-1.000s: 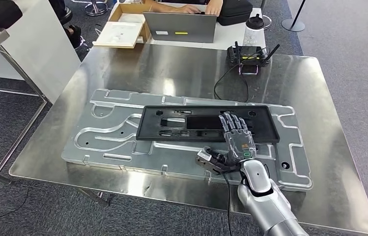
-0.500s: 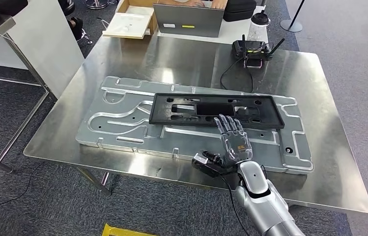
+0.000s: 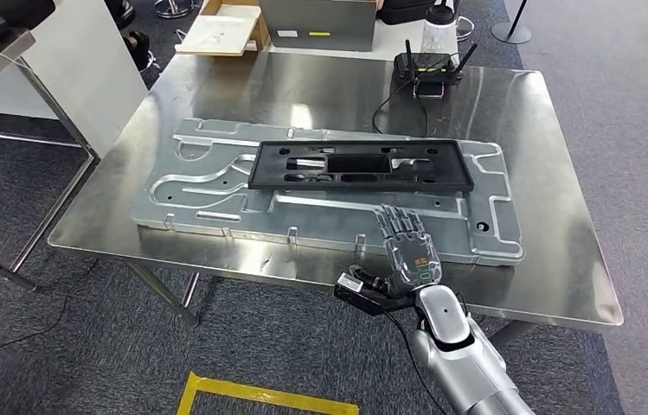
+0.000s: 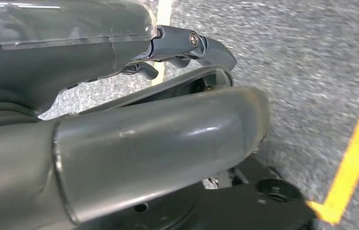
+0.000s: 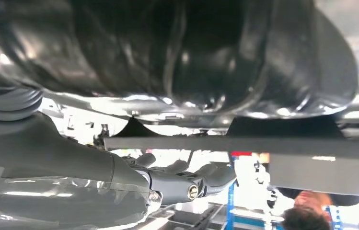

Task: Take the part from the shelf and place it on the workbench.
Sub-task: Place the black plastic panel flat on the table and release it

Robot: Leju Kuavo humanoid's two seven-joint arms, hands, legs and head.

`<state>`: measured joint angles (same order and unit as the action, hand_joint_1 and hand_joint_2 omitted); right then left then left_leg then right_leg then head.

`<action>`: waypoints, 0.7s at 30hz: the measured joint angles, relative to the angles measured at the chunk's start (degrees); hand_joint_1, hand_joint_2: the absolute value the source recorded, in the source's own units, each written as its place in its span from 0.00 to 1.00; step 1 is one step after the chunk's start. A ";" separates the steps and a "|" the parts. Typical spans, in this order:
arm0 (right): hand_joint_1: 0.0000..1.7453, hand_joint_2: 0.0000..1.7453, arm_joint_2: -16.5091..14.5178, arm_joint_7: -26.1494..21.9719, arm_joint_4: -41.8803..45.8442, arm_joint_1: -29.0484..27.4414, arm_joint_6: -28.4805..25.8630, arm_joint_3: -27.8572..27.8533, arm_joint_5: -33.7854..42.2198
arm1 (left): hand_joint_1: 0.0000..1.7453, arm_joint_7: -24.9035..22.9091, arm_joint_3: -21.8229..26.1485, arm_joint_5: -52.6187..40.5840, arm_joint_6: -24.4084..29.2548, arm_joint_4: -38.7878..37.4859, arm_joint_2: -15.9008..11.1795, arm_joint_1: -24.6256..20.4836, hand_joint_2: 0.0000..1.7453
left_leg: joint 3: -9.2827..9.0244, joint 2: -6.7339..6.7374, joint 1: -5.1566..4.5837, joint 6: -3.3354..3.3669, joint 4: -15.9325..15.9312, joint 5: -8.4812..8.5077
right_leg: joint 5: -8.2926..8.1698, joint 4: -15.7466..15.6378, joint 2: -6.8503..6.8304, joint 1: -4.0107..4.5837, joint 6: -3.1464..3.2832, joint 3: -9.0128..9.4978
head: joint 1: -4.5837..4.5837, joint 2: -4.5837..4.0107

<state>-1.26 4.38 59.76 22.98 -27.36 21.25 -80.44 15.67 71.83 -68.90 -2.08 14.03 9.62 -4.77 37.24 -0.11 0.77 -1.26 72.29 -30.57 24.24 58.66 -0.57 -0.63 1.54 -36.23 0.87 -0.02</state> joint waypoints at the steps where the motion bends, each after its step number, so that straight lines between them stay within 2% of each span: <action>1: 0.00 0.00 -0.03 0.01 0.38 -0.18 -0.18 0.20 -0.28 | 0.00 0.00 0.01 0.02 0.01 0.01 -0.01 -0.04 0.00 | -2.98 -0.01 0.00 0.19 -3.75 0.99 | -0.45 0.31 -0.01 -0.01 -0.19 -0.76 | 0.00 -0.01; 2: 0.00 0.00 -0.07 0.02 0.83 -0.34 -0.36 0.39 -0.57 | 0.00 0.01 0.01 0.04 0.02 0.01 -0.02 -0.09 0.00 | -6.13 -0.04 -0.11 0.45 -8.21 1.03 | -0.87 0.60 0.01 0.05 -0.44 -1.37 | 0.01 0.00; 3: 0.00 0.00 -0.12 0.03 1.31 -0.48 -0.55 0.58 -0.87 | 0.00 0.02 0.02 0.07 0.04 0.02 -0.02 -0.14 0.00 | -8.41 -0.08 -0.24 0.80 -11.74 0.65 | -1.33 0.72 -0.01 0.11 -0.74 -1.73 | 0.02 0.00; 4: 0.00 0.00 -0.20 0.02 1.80 -0.64 -0.73 0.82 -1.22 | 0.00 0.03 0.02 0.11 0.06 0.02 -0.03 -0.18 0.00 | -9.68 -0.12 -0.41 1.16 -14.02 0.07 | -1.81 0.73 -0.04 0.14 -1.07 -1.90 | 0.03 0.00; 6: 0.00 0.00 -0.35 0.00 3.02 -1.23 -1.11 1.49 -2.18 | 0.00 0.06 0.06 0.32 0.11 0.01 0.00 -0.19 0.00 | -9.56 -0.10 -0.50 2.04 -15.12 0.48 | -2.87 0.38 -0.09 0.17 -1.77 -2.01 | 0.05 -0.01; 7: 0.00 0.00 -0.42 0.00 3.68 -1.69 -1.33 1.88 -2.69 | 0.00 0.07 0.10 0.43 0.14 0.00 0.07 -0.21 0.00 | -9.20 0.05 -0.40 2.56 -15.37 1.13 | -2.59 0.53 0.00 0.10 -2.07 -2.25 | 0.05 -0.01; 8: 0.00 0.00 -0.45 0.04 4.44 -2.25 -1.51 2.28 -3.20 | 0.00 0.08 0.15 0.56 0.19 -0.01 0.14 -0.23 0.00 | -8.72 0.21 -0.28 3.16 -15.58 1.92 | -1.23 1.34 0.12 0.04 -2.31 -2.68 | 0.09 -0.01; 9: 0.00 0.00 -0.46 0.12 5.23 -2.84 -1.69 2.68 -3.61 | 0.00 0.10 0.21 0.68 0.25 -0.02 0.21 -0.23 0.00 | -8.02 0.38 -0.14 3.66 -15.81 2.79 | 1.28 3.23 0.24 -0.01 -2.53 -3.34 | 0.12 -0.01; 11: 0.00 0.00 -0.47 0.38 6.72 -3.89 -1.86 3.46 -4.18 | 0.00 0.14 0.31 0.89 0.39 -0.02 0.30 -0.23 0.00 | -6.16 0.51 -0.19 4.14 -15.76 4.33 | 7.62 9.89 0.39 -0.17 -2.86 -4.92 | 0.17 -0.01; 12: 0.00 0.00 -0.47 0.48 7.35 -4.38 -1.90 3.79 -4.35 | 0.00 0.14 0.36 0.97 0.45 -0.02 0.32 -0.19 0.00 | -5.11 0.53 -0.21 4.11 -15.70 5.06 | 9.45 13.44 0.41 -0.19 -3.05 -5.43 | 0.16 0.00; 13: 0.00 0.00 -0.47 0.53 7.94 -4.91 -1.96 4.11 -4.49 | 0.00 0.14 0.40 1.03 0.51 -0.02 0.36 -0.16 0.00 | -4.08 0.54 -0.22 4.03 -15.59 5.78 | 9.76 15.96 0.42 -0.21 -3.19 -5.37 | 0.16 0.00; 14: 0.00 0.00 -0.46 0.56 8.59 -5.51 -2.11 4.44 -4.61 | 0.00 0.14 0.47 1.10 0.56 -0.02 0.39 -0.15 0.00 | -3.06 0.55 -0.21 3.91 -15.44 6.44 | 8.71 16.73 0.42 -0.23 -3.24 -4.44 | 0.16 0.00; 15: 0.00 0.00 -0.46 0.63 9.35 -6.22 -2.38 4.77 -4.73 | 0.00 0.14 0.60 1.25 0.60 -0.02 0.45 -0.13 0.00 | -2.08 0.54 -0.19 3.75 -15.23 7.04 | 7.02 15.46 0.42 -0.24 -3.20 -2.46 | 0.16 0.00; 16: 0.00 0.00 -0.46 0.77 10.24 -6.94 -2.76 5.14 -4.85 | 0.00 0.15 0.75 1.40 0.64 -0.02 0.54 -0.13 0.00 | -1.23 0.53 -0.18 3.54 -14.93 7.58 | 5.70 12.35 0.42 -0.26 -3.05 0.48 | 0.16 0.00; 17: 0.00 0.00 -0.48 0.91 11.19 -7.62 -3.18 5.51 -4.99 | 0.00 0.15 0.93 1.56 0.68 -0.02 0.64 -0.10 0.00 | -0.50 0.50 -0.26 3.27 -14.57 8.00 | 5.47 7.92 0.42 -0.16 -2.86 4.01 | 0.18 0.00; 18: 0.00 0.00 -0.52 1.04 12.12 -8.21 -3.59 5.88 -5.15 | 0.00 0.15 1.10 1.70 0.72 -0.02 0.74 -0.06 0.00 | 0.01 0.50 -0.34 2.95 -14.24 8.40 | 6.14 3.61 0.44 -0.06 -2.61 7.07 | 0.15 0.00; 19: 0.00 0.00 -0.56 1.16 12.93 -8.74 -3.91 6.25 -5.29 | 0.00 0.15 1.24 1.79 0.74 -0.02 0.83 -0.04 0.00 | 0.30 0.52 -0.39 2.60 -14.04 8.83 | 7.06 0.46 0.47 0.10 -2.36 9.09 | 0.16 0.01; 20: 0.00 0.00 -0.60 1.26 13.59 -9.27 -4.15 6.56 -5.41 | 0.00 0.15 1.35 1.85 0.77 -0.02 0.87 0.00 0.00 | 0.48 0.55 -0.41 2.21 -14.03 9.32 | 7.71 -1.31 0.50 0.31 -2.07 10.02 | 0.15 0.00; 21: 0.00 0.00 -0.61 1.38 14.14 -9.89 -4.36 6.82 -5.49 | 0.00 0.15 1.45 1.96 0.79 -0.02 0.89 0.10 0.00 | 0.58 0.59 -0.37 1.79 -14.16 9.88 | 7.59 -1.82 0.49 0.33 -1.68 9.88 | 0.15 0.00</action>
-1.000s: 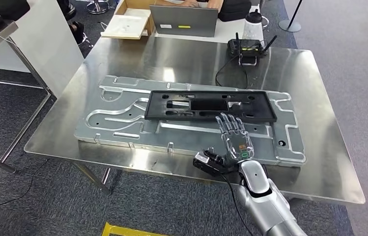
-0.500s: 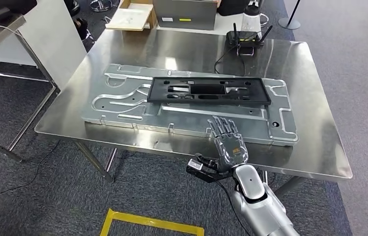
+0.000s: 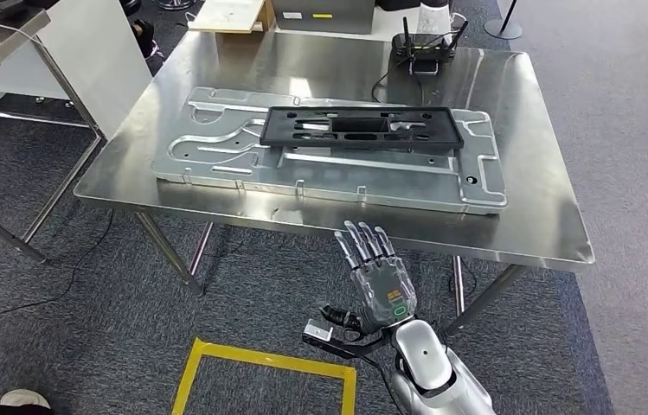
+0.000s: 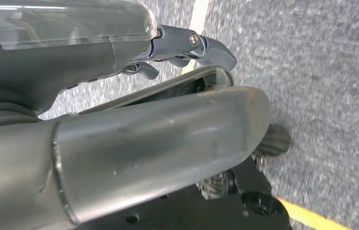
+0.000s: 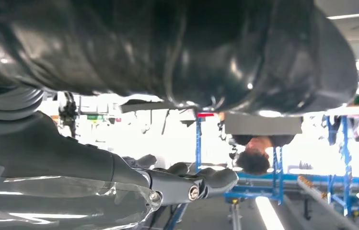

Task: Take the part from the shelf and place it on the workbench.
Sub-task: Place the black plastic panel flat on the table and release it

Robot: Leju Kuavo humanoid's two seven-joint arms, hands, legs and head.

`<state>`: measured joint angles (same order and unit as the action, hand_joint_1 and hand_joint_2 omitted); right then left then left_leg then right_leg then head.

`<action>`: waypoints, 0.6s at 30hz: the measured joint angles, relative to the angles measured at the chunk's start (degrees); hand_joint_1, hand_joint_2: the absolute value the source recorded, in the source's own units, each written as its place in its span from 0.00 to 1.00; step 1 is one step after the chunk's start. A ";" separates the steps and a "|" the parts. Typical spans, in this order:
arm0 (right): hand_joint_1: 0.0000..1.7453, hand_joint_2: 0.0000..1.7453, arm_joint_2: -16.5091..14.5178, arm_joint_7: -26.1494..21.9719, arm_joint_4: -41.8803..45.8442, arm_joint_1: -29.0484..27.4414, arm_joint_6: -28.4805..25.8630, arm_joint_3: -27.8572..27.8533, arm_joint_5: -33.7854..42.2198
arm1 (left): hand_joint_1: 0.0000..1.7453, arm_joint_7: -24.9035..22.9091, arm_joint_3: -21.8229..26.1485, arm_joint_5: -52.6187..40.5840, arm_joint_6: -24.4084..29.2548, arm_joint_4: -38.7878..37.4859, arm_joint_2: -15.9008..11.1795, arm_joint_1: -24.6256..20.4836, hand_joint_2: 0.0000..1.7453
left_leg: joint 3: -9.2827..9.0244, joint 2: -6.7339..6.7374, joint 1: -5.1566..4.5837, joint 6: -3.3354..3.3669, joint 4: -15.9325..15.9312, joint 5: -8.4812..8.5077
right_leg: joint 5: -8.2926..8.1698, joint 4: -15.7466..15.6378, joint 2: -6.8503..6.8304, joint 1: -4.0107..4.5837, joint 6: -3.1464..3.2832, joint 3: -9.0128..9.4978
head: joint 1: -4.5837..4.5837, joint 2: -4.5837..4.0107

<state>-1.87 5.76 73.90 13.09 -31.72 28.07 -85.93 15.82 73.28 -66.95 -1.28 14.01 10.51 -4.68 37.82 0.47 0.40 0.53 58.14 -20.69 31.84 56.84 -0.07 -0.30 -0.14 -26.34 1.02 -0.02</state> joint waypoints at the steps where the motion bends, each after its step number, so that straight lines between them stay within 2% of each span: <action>1: 0.00 0.00 -0.01 0.12 0.46 -0.67 -0.24 0.19 -0.04 | 0.00 0.00 0.11 0.12 0.04 0.00 0.00 0.07 0.00 | 0.18 -0.03 0.14 -0.37 0.05 0.01 | -0.58 -0.02 -0.13 -0.02 0.43 -0.47 | 0.01 -0.01; 2: 0.00 0.00 -0.02 0.23 0.99 -1.45 -0.53 0.32 -0.06 | 0.00 0.00 0.22 0.25 0.10 0.00 0.00 0.16 0.00 | 0.58 -0.08 0.24 -0.69 0.70 -1.12 | -1.24 -0.09 -0.28 -0.10 0.99 -1.04 | 0.00 -0.01; 3: 0.00 0.00 -0.05 0.33 1.60 -2.39 -0.94 0.39 -0.06 | 0.00 0.00 0.34 0.42 0.16 0.00 0.01 0.27 0.00 | 1.18 -0.12 0.32 -0.95 2.32 -3.40 | -1.97 -0.20 -0.43 -0.21 1.50 -1.73 | -0.01 0.00; 4: 0.00 0.00 -0.09 0.40 2.23 -3.47 -1.45 0.44 -0.06 | 0.00 0.01 0.47 0.59 0.22 0.00 0.01 0.32 0.00 | 1.92 -0.14 0.42 -1.16 5.04 -6.59 | -2.66 -0.20 -0.59 -0.23 1.86 -2.51 | -0.03 0.00; 5: 0.00 0.00 -0.13 0.46 2.87 -4.77 -2.06 0.45 0.02 | 0.00 0.02 0.62 0.76 0.27 0.00 0.04 0.38 0.00 | 2.72 -0.14 0.43 -1.36 8.69 -9.79 | -3.35 -0.13 -0.65 -0.17 2.10 -3.39 | -0.03 0.00; 6: 0.00 0.00 -0.16 0.45 3.44 -6.20 -2.77 0.43 0.28 | 0.00 0.04 0.80 0.91 0.30 0.00 0.09 0.43 0.00 | 3.27 -0.13 0.46 -1.56 12.46 -11.89 | -4.01 -0.02 -0.73 -0.11 2.13 -4.29 | -0.04 0.01; 7: 0.00 0.00 -0.17 0.37 3.91 -7.65 -3.49 0.37 0.67 | 0.00 0.08 1.01 1.03 0.35 0.00 0.14 0.45 0.00 | 3.29 -0.13 0.49 -1.69 15.42 -12.51 | -4.66 0.17 -0.83 -0.05 2.08 -5.26 | -0.03 0.01; 8: 0.00 0.00 -0.18 0.22 4.31 -9.01 -4.16 0.30 1.13 | 0.00 0.11 1.20 1.11 0.39 0.00 0.20 0.45 0.00 | 2.54 -0.13 0.51 -1.73 16.80 -11.75 | -5.27 0.43 -0.90 0.00 2.00 -6.29 | -0.04 0.01; 9: 0.00 0.00 -0.19 0.05 4.66 -10.15 -4.64 0.20 1.56 | 0.00 0.14 1.32 1.15 0.43 0.00 0.24 0.45 0.00 | 0.86 -0.13 0.52 -1.66 16.13 -10.20 | -5.81 0.73 -0.93 0.02 1.89 -7.28 | -0.04 0.01; 10: 0.00 0.00 -0.20 -0.08 4.97 -11.04 -4.98 0.10 1.81 | 0.00 0.16 1.38 1.18 0.47 0.00 0.26 0.44 0.00 | -1.84 -0.16 0.52 -1.45 13.43 -8.79 | -6.31 1.09 -0.90 0.04 1.76 -8.22 | -0.04 0.00; 11: 0.00 0.00 -0.24 -0.15 5.30 -11.68 -5.18 0.02 1.95 | 0.00 0.16 1.41 1.18 0.49 0.01 0.27 0.39 0.00 | -5.28 -0.20 0.42 -1.14 9.22 -8.44 | -6.75 1.47 -0.81 0.10 1.57 -9.01 | -0.05 0.00; 12: 0.00 0.00 -0.28 -0.18 5.62 -12.11 -5.30 -0.07 2.02 | 0.00 0.19 1.43 1.18 0.50 0.02 0.27 0.34 0.00 | -8.59 -0.24 0.30 -0.79 4.64 -8.97 | -7.18 1.81 -0.73 0.17 1.32 -9.61 | -0.04 0.00; 13: 0.00 0.00 -0.32 -0.20 5.90 -12.40 -5.42 -0.15 2.13 | 0.00 0.21 1.46 1.21 0.50 0.03 0.27 0.26 0.00 | -10.96 -0.27 0.14 -0.46 1.01 -9.83 | -7.66 2.00 -0.70 0.20 1.01 -9.99 | -0.04 0.00; 14: 0.00 0.00 -0.38 -0.26 6.11 -12.64 -5.53 -0.26 2.58 | 0.00 0.25 1.52 1.28 0.51 0.04 0.28 0.20 0.00 | -12.21 -0.28 -0.07 -0.12 -1.24 -10.57 | -8.19 2.00 -0.70 0.18 0.64 -10.19 | -0.03 0.00; 16: 0.00 0.00 -0.56 -0.61 6.23 -13.48 -6.09 -0.79 5.15 | 0.00 0.34 1.73 1.58 0.58 0.04 0.40 0.19 0.00 | -11.83 -0.19 -0.11 0.58 -2.34 -9.93 | -9.12 1.68 -0.71 0.06 -0.14 -10.42 | -0.02 0.01; 17: 0.00 0.00 -0.69 -1.02 6.19 -14.33 -6.63 -1.39 7.46 | 0.00 0.41 1.88 1.80 0.67 0.05 0.50 0.21 0.00 | -11.27 -0.09 -0.01 1.09 -2.55 -9.16 | -8.36 1.99 -0.58 0.02 -0.49 -10.76 | -0.01 0.01; 18: 0.00 0.00 -0.89 -1.84 6.09 -15.43 -7.17 -2.28 10.27 | 0.00 0.50 2.06 2.02 0.78 0.05 0.60 0.25 0.00 | -10.60 0.01 0.14 1.58 -2.76 -8.32 | -6.48 3.15 -0.42 -0.02 -0.76 -11.28 | -0.01 0.01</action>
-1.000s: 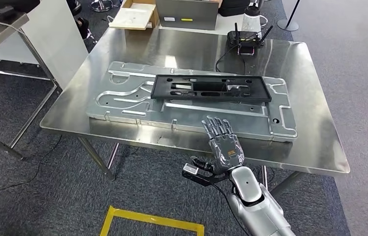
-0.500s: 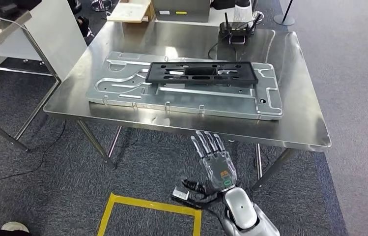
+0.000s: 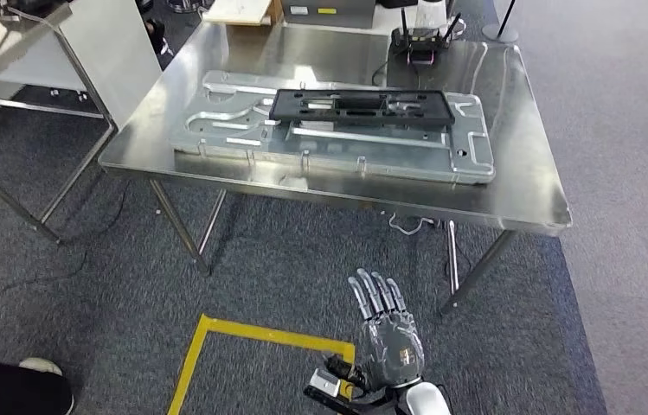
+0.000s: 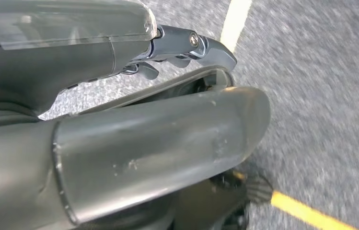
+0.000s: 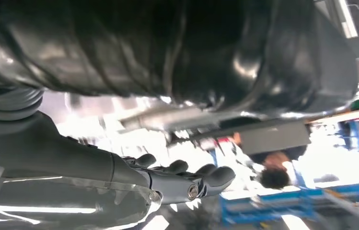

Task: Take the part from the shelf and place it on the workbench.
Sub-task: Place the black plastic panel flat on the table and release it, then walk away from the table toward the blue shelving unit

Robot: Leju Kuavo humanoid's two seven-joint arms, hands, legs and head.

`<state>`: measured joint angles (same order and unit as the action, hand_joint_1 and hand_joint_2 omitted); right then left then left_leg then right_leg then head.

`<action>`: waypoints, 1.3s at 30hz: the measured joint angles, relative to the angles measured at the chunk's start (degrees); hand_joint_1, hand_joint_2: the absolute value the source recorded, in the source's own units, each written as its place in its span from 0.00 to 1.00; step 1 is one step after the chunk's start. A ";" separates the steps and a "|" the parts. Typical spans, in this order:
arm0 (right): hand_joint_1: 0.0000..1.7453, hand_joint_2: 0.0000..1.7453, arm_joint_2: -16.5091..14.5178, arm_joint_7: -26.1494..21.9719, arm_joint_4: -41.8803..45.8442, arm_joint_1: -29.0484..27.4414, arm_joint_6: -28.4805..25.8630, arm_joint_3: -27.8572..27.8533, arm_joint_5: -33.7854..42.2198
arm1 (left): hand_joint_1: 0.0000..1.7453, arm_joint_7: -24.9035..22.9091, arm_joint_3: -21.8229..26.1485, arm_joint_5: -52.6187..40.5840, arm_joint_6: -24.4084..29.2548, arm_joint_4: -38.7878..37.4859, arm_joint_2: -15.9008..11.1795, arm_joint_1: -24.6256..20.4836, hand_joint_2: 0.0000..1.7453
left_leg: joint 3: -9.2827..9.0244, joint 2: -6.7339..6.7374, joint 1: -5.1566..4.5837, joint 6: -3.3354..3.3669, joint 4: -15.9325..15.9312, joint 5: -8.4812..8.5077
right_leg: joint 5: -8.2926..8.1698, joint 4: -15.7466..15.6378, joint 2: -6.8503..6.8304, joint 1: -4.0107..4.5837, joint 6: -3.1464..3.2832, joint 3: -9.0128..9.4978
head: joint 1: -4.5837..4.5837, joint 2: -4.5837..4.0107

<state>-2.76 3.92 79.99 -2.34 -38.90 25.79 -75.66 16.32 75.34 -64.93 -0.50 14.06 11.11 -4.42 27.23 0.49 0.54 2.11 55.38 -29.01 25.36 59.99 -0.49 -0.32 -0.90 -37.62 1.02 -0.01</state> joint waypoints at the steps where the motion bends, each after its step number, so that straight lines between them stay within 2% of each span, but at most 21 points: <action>1: 0.00 0.00 -0.32 -1.46 -0.25 -1.31 -0.46 -1.33 3.10 | 0.00 0.10 0.23 0.28 0.15 0.01 0.13 0.07 0.00 | 0.81 0.10 0.13 0.42 -0.10 0.80 | 2.93 2.30 0.15 -0.11 -0.23 -0.70 | 0.01 -0.01; 3: 0.00 0.00 -1.65 -6.72 -1.81 -4.01 -0.75 -5.88 8.68 | 0.00 0.28 0.75 0.84 0.48 0.03 0.37 0.27 0.00 | 2.59 0.12 0.00 0.82 0.03 2.20 | 8.55 9.07 0.33 -0.27 -0.58 -2.10 | 0.01 -0.01; 4: 0.00 0.00 -2.63 -10.21 -3.48 -5.08 -0.79 -9.19 10.80 | 0.00 0.33 1.03 1.09 0.64 0.04 0.52 0.40 0.00 | 3.54 0.12 -0.05 0.78 0.16 2.85 | 9.58 12.06 0.36 -0.33 -0.74 -2.34 | 0.01 -0.01; 6: 0.00 0.00 -4.88 -17.57 -9.19 -6.14 -0.84 -17.84 13.91 | 0.00 0.36 1.62 1.39 0.96 0.08 0.90 0.61 0.00 | 5.54 0.15 -0.09 0.58 0.71 3.95 | 7.54 13.30 0.39 -0.42 -0.90 -0.41 | 0.01 0.00; 8: 0.00 0.00 -6.61 -23.30 -17.47 -5.64 -0.78 -27.83 16.70 | 0.00 0.43 2.16 1.60 1.18 0.14 1.30 0.65 0.00 | 7.30 0.16 -0.08 0.29 1.49 4.65 | 4.87 7.16 0.36 -0.43 -0.66 5.21 | 0.01 0.00; 10: 0.00 0.00 -7.26 -26.28 -27.40 -3.96 0.58 -37.61 19.12 | 0.00 0.71 2.49 1.72 1.21 0.24 1.68 0.70 0.00 | 8.27 0.15 -0.23 -0.19 2.11 5.21 | 5.75 -1.14 0.23 -0.20 -0.09 10.94 | -0.01 -0.01; 12: 0.00 0.00 -7.11 -26.92 -37.44 -2.28 3.55 -46.25 21.11 | 0.00 1.07 2.79 1.72 1.15 0.36 1.89 0.83 0.00 | 8.50 0.16 -0.29 -0.91 2.18 5.95 | 6.89 -4.86 0.10 0.12 0.49 12.88 | -0.01 -0.01; 14: 0.00 0.00 -6.73 -24.38 -45.73 -1.32 7.29 -53.27 22.67 | 0.00 1.44 3.19 1.72 1.09 0.51 1.89 0.99 0.00 | 8.75 0.08 -0.14 -1.62 2.47 5.81 | 6.10 -5.23 -0.09 -0.09 1.30 12.47 | 0.02 -0.01; 15: 0.00 0.00 -6.56 -21.63 -49.05 -0.91 9.54 -56.06 23.20 | 0.00 1.63 3.36 1.71 1.09 0.57 1.88 1.10 0.00 | 9.24 0.01 -0.07 -1.94 3.63 4.50 | 5.59 -5.38 -0.21 -0.23 1.78 12.14 | 0.01 0.00; 18: 0.00 0.00 -6.40 -11.29 -56.41 0.13 17.40 -62.09 25.16 | 0.00 1.98 3.64 1.69 1.10 0.62 1.87 1.26 0.00 | 12.49 -0.13 0.10 -2.77 13.30 -2.58 | 4.57 -5.23 -0.80 -0.31 2.50 10.83 | -0.05 -0.01; 20: 0.00 0.00 -6.44 -5.28 -59.66 0.56 21.53 -65.35 26.85 | 0.00 2.06 3.74 1.64 1.15 0.62 1.87 1.26 0.00 | 13.46 -0.12 0.17 -3.13 18.32 -4.25 | 4.33 -4.70 -1.52 -0.29 2.46 9.96 | -0.04 -0.01; 21: 0.00 0.00 -6.49 -2.86 -60.92 0.85 22.93 -66.82 27.47 | 0.00 2.06 3.78 1.59 1.19 0.62 1.87 1.27 0.00 | 12.36 -0.06 0.22 -3.19 17.67 -3.46 | 4.30 -4.37 -1.92 -0.29 2.42 9.61 | -0.05 -0.02; 23: 0.00 0.00 -6.71 1.45 -62.93 1.52 25.13 -69.30 28.16 | 0.00 2.06 3.85 1.39 1.26 0.62 1.87 1.24 0.00 | 7.34 0.79 0.26 -3.00 10.34 -0.72 | 4.43 -3.72 -2.69 -0.29 2.20 9.22 | -0.05 -0.02; 25: 0.00 0.00 -7.09 5.05 -64.43 2.07 27.25 -71.10 28.43 | 0.00 2.08 3.87 1.21 1.34 0.65 1.87 1.10 0.00 | 3.25 2.25 -0.20 -2.26 3.71 0.73 | 4.59 -3.24 -3.48 -0.10 1.70 9.03 | -0.04 -0.02; 26: 0.00 0.00 -7.27 6.21 -64.98 2.31 28.11 -71.78 28.51 | 0.00 2.10 3.88 1.15 1.39 0.66 1.87 1.04 0.00 | 2.61 2.68 -0.44 -1.82 2.36 0.68 | 4.62 -3.12 -3.87 0.01 1.41 8.99 | -0.04 -0.02; 28: 0.00 0.00 -7.66 7.10 -65.76 2.94 29.29 -72.88 28.57 | 0.00 2.12 3.89 1.00 1.47 0.70 1.86 1.02 0.00 | 2.89 2.19 -0.56 -1.00 1.95 0.88 | 4.53 -3.15 -4.68 0.20 0.77 9.06 | -0.04 -0.02; 30: 0.00 0.00 -7.89 6.40 -66.17 3.39 30.09 -73.63 28.51 | 0.00 2.09 3.89 0.74 1.51 0.72 1.88 1.02 0.00 | 3.04 1.31 -0.25 -0.13 1.27 1.41 | 5.75 -1.97 -3.73 0.10 0.15 8.62 | -0.02 -0.01; 33: 0.00 0.00 -8.00 3.57 -66.57 3.45 31.35 -74.12 27.98 | 0.00 2.04 3.89 0.18 1.57 0.75 1.87 0.91 0.00 | 3.63 -0.05 -0.09 0.85 1.00 2.17 | 11.45 7.34 -0.35 -0.27 -0.35 4.49 | -0.01 -0.01; 35: 0.00 0.00 -8.01 1.80 -66.80 3.44 32.11 -74.16 27.46 | 0.00 2.04 3.89 -0.15 1.57 0.77 1.84 0.95 0.00 | 4.12 -1.23 -0.18 0.97 1.33 2.34 | 13.09 12.94 0.22 -0.38 -0.48 1.99 | -0.02 -0.01; 37: 0.00 0.00 -8.01 0.99 -66.93 3.44 32.41 -74.16 27.25 | 0.00 2.04 3.89 -0.28 1.57 0.78 1.83 0.98 0.00 | 4.34 -2.66 -0.22 0.90 1.79 2.38 | 10.11 10.08 0.60 -0.43 -0.33 3.48 | -0.02 -0.02; 39: 0.00 0.00 -8.01 0.79 -66.99 3.38 32.46 -74.17 27.20 | 0.00 2.04 3.88 -0.35 1.56 0.78 1.85 0.90 0.00 | 4.56 -3.97 -0.30 0.64 2.30 2.36 | 6.28 2.21 2.63 -0.46 0.08 7.15 | -0.01 -0.01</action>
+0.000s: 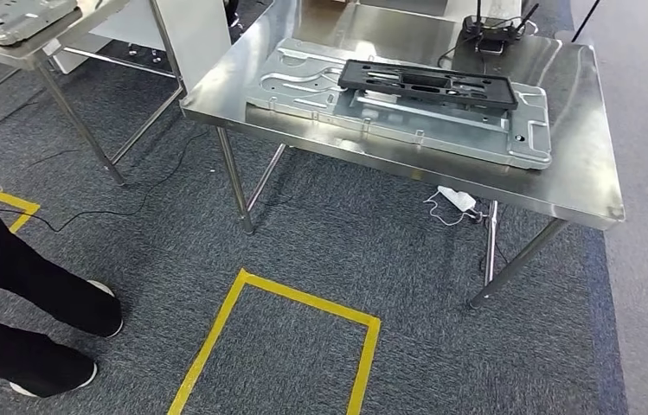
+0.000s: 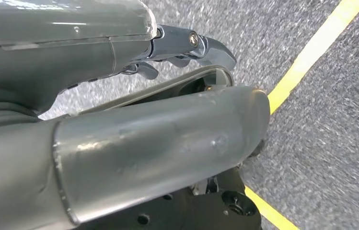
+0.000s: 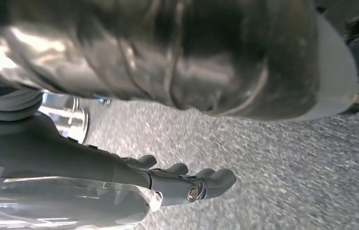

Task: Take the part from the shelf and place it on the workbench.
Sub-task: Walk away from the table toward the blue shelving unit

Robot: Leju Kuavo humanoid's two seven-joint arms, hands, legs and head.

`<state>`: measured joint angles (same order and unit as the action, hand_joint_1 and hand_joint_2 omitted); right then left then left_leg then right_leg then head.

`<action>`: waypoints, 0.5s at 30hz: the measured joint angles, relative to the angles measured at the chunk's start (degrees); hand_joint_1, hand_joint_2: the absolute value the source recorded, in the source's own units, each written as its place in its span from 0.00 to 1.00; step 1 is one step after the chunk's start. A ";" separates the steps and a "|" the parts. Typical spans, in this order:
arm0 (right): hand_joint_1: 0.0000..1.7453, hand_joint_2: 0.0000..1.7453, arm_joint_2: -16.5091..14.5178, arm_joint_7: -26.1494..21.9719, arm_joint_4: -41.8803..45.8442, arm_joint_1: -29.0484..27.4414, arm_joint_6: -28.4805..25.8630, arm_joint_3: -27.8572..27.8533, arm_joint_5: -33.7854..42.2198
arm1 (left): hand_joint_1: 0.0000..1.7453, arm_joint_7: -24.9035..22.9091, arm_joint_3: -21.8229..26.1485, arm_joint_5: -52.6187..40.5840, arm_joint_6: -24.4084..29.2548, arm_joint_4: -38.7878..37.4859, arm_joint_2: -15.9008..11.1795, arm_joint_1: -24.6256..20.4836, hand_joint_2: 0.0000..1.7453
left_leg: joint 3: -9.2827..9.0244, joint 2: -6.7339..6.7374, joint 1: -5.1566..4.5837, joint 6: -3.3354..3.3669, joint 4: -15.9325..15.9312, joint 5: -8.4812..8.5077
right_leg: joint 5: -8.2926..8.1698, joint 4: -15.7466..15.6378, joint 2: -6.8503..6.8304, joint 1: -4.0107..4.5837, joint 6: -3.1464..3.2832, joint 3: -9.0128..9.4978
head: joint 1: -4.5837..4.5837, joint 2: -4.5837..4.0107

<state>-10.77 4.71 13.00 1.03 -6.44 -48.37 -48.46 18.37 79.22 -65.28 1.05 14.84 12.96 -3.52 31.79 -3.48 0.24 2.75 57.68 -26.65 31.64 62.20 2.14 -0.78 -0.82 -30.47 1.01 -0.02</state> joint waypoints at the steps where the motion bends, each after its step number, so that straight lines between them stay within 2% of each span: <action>1: 0.00 0.00 0.01 -0.03 -0.05 -0.01 0.00 -0.01 -0.02 | 0.00 0.01 -0.01 -0.01 -0.01 0.00 0.01 -0.08 0.00 | 0.27 -0.59 -0.04 -0.29 0.24 0.05 | -0.93 -2.78 1.02 0.00 0.19 1.20 | -0.01 0.00; 2: 0.00 0.00 0.01 -0.07 -0.09 0.01 -0.01 -0.01 -0.05 | 0.00 0.01 -0.02 -0.01 -0.01 0.00 0.02 -0.13 0.00 | 0.59 -1.08 -0.04 -0.65 0.40 0.16 | -1.11 -4.07 1.75 0.03 0.34 1.63 | -0.01 0.00; 3: 0.00 0.00 0.02 -0.10 -0.13 0.07 -0.01 -0.01 -0.08 | 0.00 0.02 -0.02 -0.01 -0.01 0.00 0.03 -0.14 0.00 | 0.89 -1.59 -0.02 -1.08 0.46 0.36 | -0.99 -4.30 1.82 0.10 0.48 1.62 | -0.02 -0.01; 4: 0.00 0.00 0.01 -0.13 -0.15 0.17 -0.01 0.00 -0.11 | 0.00 0.02 -0.02 -0.01 -0.01 0.01 0.02 -0.08 0.00 | 1.17 -2.16 0.00 -1.50 0.41 0.62 | -1.17 -4.39 1.30 0.05 0.67 1.53 | -0.02 0.00; 5: 0.00 0.00 -0.01 -0.15 -0.17 0.25 0.00 0.00 -0.15 | 0.00 0.02 -0.02 -0.01 0.00 0.03 -0.02 0.01 0.00 | 1.37 -2.11 -0.01 -1.83 0.55 0.61 | -1.40 -4.58 0.65 -0.08 0.97 1.49 | -0.01 0.00; 6: 0.00 0.00 -0.03 -0.24 -0.20 0.27 0.05 -0.01 -0.19 | 0.00 0.02 -0.02 -0.02 0.01 0.05 -0.04 0.06 0.00 | 1.76 -1.43 -0.07 -2.11 1.22 0.08 | -1.65 -4.80 -0.04 -0.23 1.34 1.46 | -0.08 0.00; 7: 0.00 0.00 -0.04 -0.48 -0.22 0.24 0.14 -0.01 -0.30 | 0.00 0.02 -0.03 -0.06 0.01 0.07 -0.07 0.07 0.00 | 2.58 -0.32 -0.12 -2.34 2.95 -1.14 | -1.87 -5.01 -0.83 -0.37 1.69 1.40 | -0.13 0.00; 9: 0.00 0.00 -0.05 -1.27 -0.29 0.09 0.45 -0.01 -0.66 | 0.00 0.06 -0.05 -0.20 0.03 0.09 -0.09 -0.02 0.00 | 5.48 2.09 0.08 -2.78 9.73 -5.18 | -2.04 -5.11 -2.48 -0.29 2.06 1.15 | -0.26 -0.01; 10: 0.00 0.00 -0.05 -1.69 -0.34 0.03 0.69 -0.01 -0.90 | 0.00 0.08 -0.07 -0.31 0.04 0.09 -0.09 -0.05 0.00 | 7.01 2.61 0.23 -3.02 13.52 -6.91 | -2.05 -5.08 -3.38 -0.20 2.10 1.03 | -0.26 -0.01; 11: 0.00 0.00 -0.05 -1.97 -0.38 0.02 0.95 0.00 -1.12 | 0.00 0.07 -0.08 -0.44 0.05 0.09 -0.09 -0.04 0.00 | 7.87 2.88 0.36 -3.21 16.03 -7.76 | -2.06 -5.03 -4.24 -0.13 2.10 0.94 | -0.26 -0.01; 12: 0.00 0.00 -0.05 -2.13 -0.41 0.06 1.24 0.01 -1.36 | 0.00 0.04 -0.09 -0.57 0.08 0.09 -0.09 0.01 0.00 | 7.69 3.07 0.46 -3.33 16.45 -7.53 | -2.05 -4.98 -5.02 -0.10 2.09 0.88 | -0.26 -0.01; 13: 0.00 0.00 -0.05 -2.16 -0.44 0.13 1.53 0.02 -1.57 | 0.00 -0.04 -0.10 -0.67 0.13 0.09 -0.09 0.05 0.00 | 6.31 3.36 0.51 -3.35 14.48 -6.29 | -2.03 -4.92 -5.71 -0.09 2.06 0.89 | -0.26 -0.01; 15: 0.00 0.00 -0.05 -1.67 -0.51 0.34 2.23 0.08 -2.05 | 0.00 -0.32 -0.16 -0.79 0.21 0.10 -0.10 0.01 0.00 | 1.39 5.14 0.36 -3.04 6.11 -3.12 | -1.93 -4.81 -6.93 0.00 1.83 1.05 | -0.26 -0.01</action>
<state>-10.82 3.04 12.49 1.37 -4.22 -48.29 -50.51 18.04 79.06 -66.07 1.27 14.94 12.86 -3.51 33.18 1.66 0.61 -0.30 63.79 -29.78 29.71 57.39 -4.79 -0.78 1.01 -29.43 0.74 -0.02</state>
